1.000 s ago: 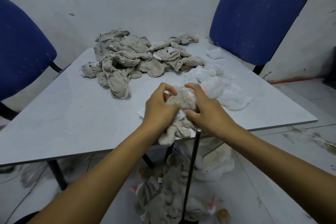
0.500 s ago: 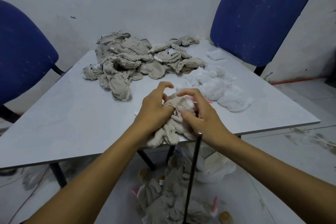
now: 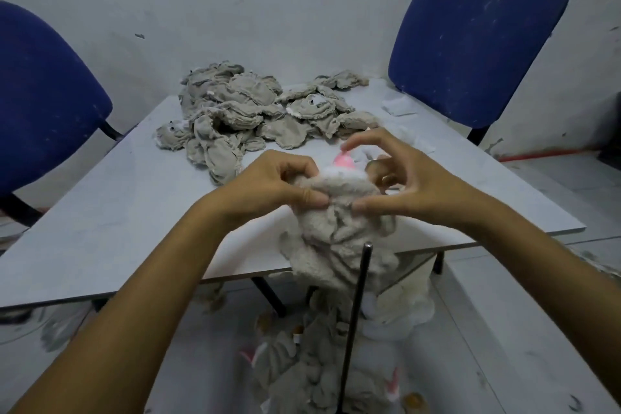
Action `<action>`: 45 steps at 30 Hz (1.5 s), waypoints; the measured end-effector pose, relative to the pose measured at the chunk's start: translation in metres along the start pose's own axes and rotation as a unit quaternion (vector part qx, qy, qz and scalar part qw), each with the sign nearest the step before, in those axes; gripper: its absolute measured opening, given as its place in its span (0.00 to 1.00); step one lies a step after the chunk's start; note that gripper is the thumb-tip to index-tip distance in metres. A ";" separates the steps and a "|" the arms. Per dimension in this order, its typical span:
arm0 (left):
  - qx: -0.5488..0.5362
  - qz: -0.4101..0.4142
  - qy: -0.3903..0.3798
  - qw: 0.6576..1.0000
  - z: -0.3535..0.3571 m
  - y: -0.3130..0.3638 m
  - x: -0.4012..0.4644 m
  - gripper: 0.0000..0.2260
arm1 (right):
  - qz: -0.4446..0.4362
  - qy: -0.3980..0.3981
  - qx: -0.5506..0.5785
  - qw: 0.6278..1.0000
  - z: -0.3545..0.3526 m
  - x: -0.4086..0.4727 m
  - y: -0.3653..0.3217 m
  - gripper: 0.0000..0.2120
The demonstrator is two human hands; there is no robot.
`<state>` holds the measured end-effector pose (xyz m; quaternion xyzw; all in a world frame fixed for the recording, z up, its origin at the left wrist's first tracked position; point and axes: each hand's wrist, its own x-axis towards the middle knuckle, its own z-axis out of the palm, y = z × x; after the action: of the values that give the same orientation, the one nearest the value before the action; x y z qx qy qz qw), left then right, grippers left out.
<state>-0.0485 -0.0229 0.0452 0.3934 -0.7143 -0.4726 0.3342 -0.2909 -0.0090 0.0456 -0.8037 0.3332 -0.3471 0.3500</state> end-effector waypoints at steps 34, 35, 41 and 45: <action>0.070 0.010 -0.078 0.994 0.014 -0.022 -0.026 0.04 | 0.036 -0.202 -0.148 0.968 0.014 0.003 -0.005 0.18; 0.053 0.014 -0.064 0.996 0.011 -0.022 -0.024 0.03 | 0.046 -0.205 -0.121 0.970 0.011 0.006 -0.004 0.18; 0.422 -0.164 0.255 0.854 -0.024 -0.054 -0.003 0.21 | 0.110 -0.148 -0.151 0.971 0.015 0.011 0.024 0.11; 0.386 -0.220 0.258 0.858 -0.043 -0.071 0.000 0.23 | 0.124 -0.153 -0.176 0.964 0.021 0.014 0.040 0.07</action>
<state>0.0054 -0.0573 -0.0072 0.7456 -0.6226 -0.1017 0.2146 -0.2787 -0.0340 0.0076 -0.8487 0.4284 -0.1099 0.2899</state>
